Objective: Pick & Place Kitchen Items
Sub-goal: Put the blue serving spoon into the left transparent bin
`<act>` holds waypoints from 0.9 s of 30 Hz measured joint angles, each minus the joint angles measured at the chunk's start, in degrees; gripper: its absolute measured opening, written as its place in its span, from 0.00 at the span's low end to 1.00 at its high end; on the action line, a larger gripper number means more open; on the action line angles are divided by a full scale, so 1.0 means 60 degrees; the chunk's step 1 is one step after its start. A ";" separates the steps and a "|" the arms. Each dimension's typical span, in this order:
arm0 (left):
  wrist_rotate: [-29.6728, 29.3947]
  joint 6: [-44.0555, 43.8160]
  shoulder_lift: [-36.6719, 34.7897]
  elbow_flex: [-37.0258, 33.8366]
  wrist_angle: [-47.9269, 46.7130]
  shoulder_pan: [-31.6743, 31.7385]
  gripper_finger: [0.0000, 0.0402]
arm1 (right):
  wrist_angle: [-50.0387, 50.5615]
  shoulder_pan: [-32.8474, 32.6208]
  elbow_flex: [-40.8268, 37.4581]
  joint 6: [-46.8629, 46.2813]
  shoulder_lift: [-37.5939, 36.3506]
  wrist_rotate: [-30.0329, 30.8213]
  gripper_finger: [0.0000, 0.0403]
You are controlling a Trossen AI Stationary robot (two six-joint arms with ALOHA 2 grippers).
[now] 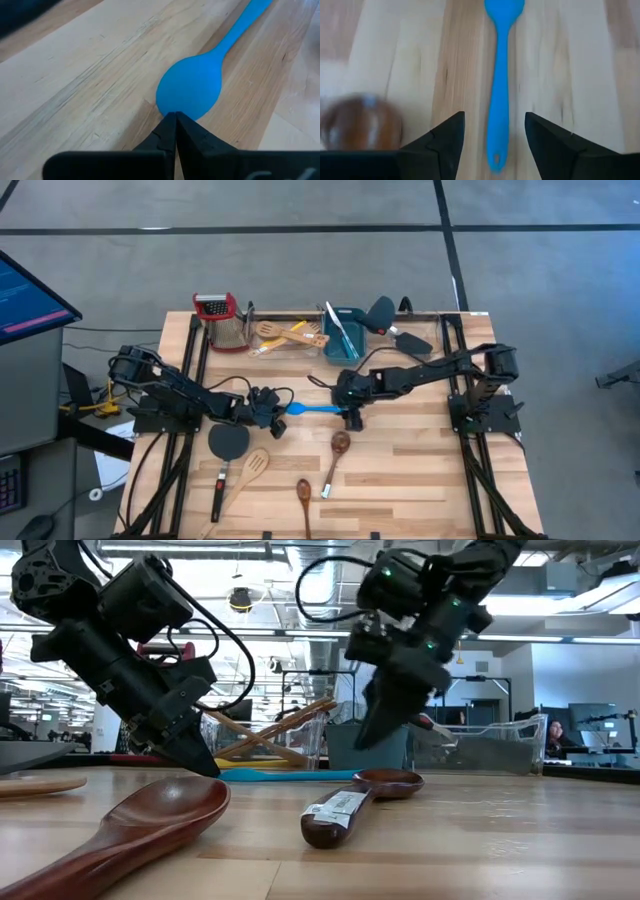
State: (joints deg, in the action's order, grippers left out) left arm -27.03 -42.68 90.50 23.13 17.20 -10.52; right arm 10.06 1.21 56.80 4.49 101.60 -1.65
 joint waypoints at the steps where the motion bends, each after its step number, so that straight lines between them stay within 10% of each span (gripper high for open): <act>1: -0.0007 0.0001 0.0000 -0.0018 0.0027 0.0000 0.00 | -0.0281 0.0007 0.0046 0.0017 0.0127 0.0000 0.50; 18: 0.0011 0.0000 0.0004 -0.0068 0.0152 0.0000 0.00 | -0.0647 0.0015 0.0091 -0.0007 0.1214 0.0001 0.45; 27: 0.0015 0.0000 0.0004 -0.0068 0.0156 0.0000 0.00 | -0.0644 0.0007 0.0091 -0.0058 0.1181 0.0031 0.16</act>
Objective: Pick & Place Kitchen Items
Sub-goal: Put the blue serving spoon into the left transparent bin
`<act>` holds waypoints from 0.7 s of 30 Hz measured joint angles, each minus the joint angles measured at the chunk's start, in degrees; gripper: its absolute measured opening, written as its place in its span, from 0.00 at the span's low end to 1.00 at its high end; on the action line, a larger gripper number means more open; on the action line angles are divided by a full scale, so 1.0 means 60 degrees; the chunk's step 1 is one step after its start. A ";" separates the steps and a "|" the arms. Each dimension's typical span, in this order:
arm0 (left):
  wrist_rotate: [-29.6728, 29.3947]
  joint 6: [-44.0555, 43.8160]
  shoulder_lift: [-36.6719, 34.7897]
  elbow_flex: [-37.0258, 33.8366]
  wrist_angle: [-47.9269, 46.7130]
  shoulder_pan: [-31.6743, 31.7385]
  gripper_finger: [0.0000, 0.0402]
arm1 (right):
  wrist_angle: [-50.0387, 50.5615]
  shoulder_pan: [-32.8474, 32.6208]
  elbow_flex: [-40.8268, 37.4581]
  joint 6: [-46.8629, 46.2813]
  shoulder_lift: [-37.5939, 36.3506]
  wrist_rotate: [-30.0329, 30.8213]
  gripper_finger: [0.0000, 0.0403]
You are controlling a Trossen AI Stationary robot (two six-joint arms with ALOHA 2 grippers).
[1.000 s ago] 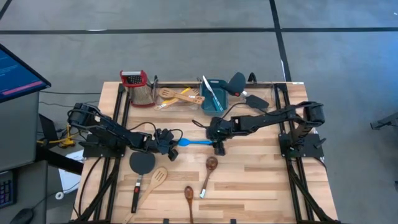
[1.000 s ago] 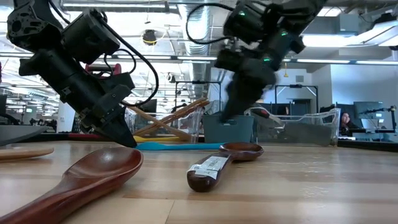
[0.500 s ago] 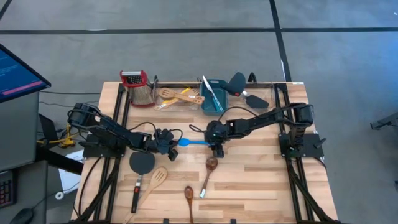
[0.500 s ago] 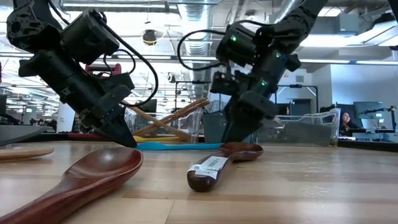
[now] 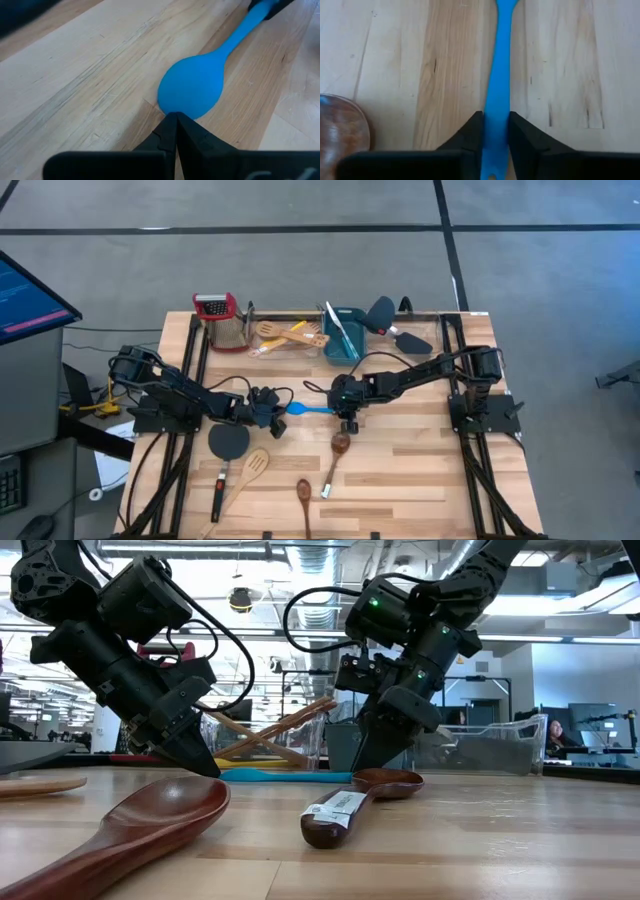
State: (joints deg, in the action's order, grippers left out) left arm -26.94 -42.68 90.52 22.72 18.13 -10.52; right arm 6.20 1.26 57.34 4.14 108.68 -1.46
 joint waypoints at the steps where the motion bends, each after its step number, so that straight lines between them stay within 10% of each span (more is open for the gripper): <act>1: 0.0000 0.0000 0.0000 0.0000 0.0000 0.0000 0.00 | 0.0007 0.0000 0.0000 -0.0007 -0.0004 -0.0002 0.13; 21: 0.0128 0.0258 -0.0217 -0.0017 -0.0034 0.0000 0.00 | 0.0018 0.0000 -0.0004 0.0069 -0.0007 0.0217 0.12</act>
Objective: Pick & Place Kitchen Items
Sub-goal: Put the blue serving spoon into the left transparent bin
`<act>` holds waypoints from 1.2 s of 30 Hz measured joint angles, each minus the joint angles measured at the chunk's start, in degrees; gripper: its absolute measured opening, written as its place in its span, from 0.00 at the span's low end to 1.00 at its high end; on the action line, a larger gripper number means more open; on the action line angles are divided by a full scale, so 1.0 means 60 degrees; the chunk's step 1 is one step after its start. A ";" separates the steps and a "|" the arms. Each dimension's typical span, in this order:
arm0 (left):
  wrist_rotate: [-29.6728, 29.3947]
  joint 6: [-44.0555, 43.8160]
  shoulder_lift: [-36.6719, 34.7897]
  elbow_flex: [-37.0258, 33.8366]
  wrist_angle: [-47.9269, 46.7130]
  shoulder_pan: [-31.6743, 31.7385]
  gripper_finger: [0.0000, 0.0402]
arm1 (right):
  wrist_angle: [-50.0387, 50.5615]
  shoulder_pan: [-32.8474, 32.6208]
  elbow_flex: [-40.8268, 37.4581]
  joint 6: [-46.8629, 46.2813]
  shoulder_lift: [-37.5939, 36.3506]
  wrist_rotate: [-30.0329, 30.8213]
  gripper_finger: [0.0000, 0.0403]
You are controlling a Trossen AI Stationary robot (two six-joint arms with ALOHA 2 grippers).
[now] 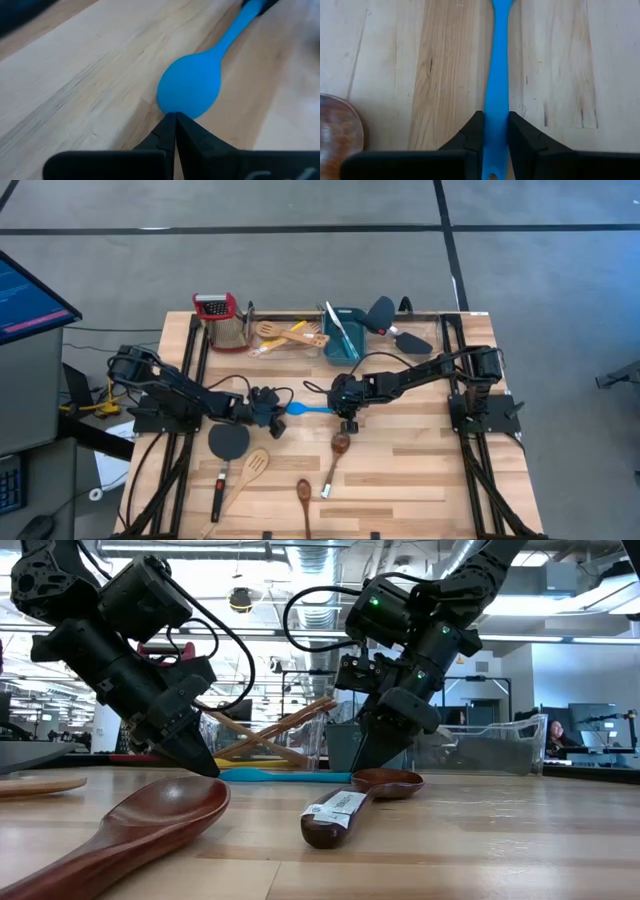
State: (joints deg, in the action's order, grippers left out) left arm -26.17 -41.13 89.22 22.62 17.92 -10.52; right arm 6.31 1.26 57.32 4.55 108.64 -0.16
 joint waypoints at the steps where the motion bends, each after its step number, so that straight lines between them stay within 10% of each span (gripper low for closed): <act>1: 0.0034 0.0143 -0.0137 -0.0007 -0.0037 0.0000 0.00 | 0.0000 0.0000 0.0000 0.0022 0.0000 0.0000 0.12; 14: -0.0993 0.2592 -0.3419 0.0006 0.0086 -0.0515 0.00 | 0.0413 0.0004 -0.0029 0.0043 -0.1351 0.0079 0.12; 21: -0.2392 0.3683 -0.4831 0.0010 0.0077 -0.1543 0.00 | 0.0736 0.0129 0.0025 0.0255 -0.2618 0.1822 0.12; 36: -0.2664 0.4051 -0.5291 0.0013 0.0090 -0.1891 0.00 | 0.1915 0.1324 0.3147 0.1497 -0.2087 0.2502 0.12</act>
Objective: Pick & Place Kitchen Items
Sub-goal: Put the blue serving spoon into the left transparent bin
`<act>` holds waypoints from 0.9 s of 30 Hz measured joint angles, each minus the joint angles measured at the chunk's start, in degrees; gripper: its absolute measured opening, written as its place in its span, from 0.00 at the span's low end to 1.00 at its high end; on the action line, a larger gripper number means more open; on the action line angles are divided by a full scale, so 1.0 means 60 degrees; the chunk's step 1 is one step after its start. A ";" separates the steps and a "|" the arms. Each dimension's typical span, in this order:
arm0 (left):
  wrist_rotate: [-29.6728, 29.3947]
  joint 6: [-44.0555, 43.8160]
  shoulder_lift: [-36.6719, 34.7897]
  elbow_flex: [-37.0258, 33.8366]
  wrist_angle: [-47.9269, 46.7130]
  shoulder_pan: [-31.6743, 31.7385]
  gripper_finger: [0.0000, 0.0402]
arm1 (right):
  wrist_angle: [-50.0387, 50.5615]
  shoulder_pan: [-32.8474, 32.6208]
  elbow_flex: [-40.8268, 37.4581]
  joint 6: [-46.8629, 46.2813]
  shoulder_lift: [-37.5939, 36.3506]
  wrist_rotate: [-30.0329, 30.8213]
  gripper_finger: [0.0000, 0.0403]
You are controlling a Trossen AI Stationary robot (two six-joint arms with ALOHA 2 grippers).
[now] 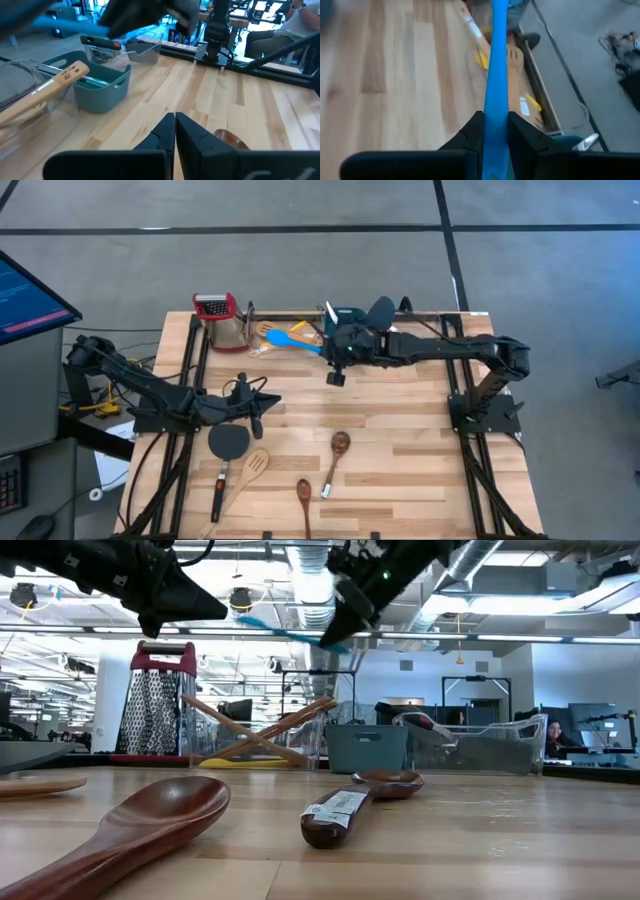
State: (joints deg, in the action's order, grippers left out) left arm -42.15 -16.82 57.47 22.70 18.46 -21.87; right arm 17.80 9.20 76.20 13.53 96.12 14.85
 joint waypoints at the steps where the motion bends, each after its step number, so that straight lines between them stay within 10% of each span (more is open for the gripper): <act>1: 0.0000 0.0054 0.0000 0.0000 0.0006 0.0000 0.00 | 0.0022 0.0120 0.0226 0.0023 0.0184 -0.0071 0.12; 27: 0.0026 0.0339 -0.0182 0.0011 -0.0006 -0.0004 0.00 | 0.0380 0.2303 0.3563 0.0727 0.4196 -0.0954 0.12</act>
State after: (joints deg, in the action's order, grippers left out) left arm -42.00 -14.79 56.38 22.76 18.42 -21.89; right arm 20.08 23.01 97.58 17.90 121.30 9.13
